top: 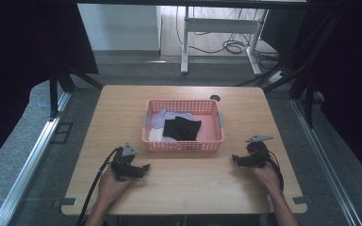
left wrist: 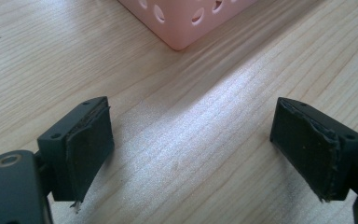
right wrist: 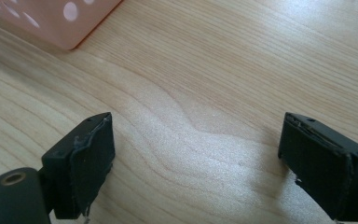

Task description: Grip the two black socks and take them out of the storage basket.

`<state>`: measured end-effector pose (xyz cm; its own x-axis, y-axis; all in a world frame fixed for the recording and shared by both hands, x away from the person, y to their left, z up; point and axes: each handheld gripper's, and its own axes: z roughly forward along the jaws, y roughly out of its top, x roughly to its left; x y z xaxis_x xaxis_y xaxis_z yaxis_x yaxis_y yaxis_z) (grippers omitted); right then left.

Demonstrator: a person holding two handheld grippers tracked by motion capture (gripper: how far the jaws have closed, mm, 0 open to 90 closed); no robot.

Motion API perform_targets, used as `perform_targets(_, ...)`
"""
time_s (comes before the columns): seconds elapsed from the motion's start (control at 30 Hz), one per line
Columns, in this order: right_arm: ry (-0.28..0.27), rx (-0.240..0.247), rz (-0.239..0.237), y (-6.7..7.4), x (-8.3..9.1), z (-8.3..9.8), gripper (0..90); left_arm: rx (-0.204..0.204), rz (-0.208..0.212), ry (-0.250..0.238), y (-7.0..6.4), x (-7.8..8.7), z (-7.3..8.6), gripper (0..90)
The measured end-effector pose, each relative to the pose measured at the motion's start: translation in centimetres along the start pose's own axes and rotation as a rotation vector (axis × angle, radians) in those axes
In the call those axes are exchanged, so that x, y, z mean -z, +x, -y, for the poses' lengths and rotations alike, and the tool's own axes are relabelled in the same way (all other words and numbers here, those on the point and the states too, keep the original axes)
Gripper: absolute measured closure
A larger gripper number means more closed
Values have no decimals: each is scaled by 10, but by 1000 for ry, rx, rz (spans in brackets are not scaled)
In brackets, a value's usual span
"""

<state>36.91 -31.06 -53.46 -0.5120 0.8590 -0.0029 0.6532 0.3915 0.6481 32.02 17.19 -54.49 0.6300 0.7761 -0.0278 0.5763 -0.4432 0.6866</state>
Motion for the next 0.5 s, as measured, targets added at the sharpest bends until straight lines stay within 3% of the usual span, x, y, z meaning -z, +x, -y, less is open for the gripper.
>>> perform_targets(0.5,1,-1,-3,4,-2,0,38,3,1,0,0,0,0,128)
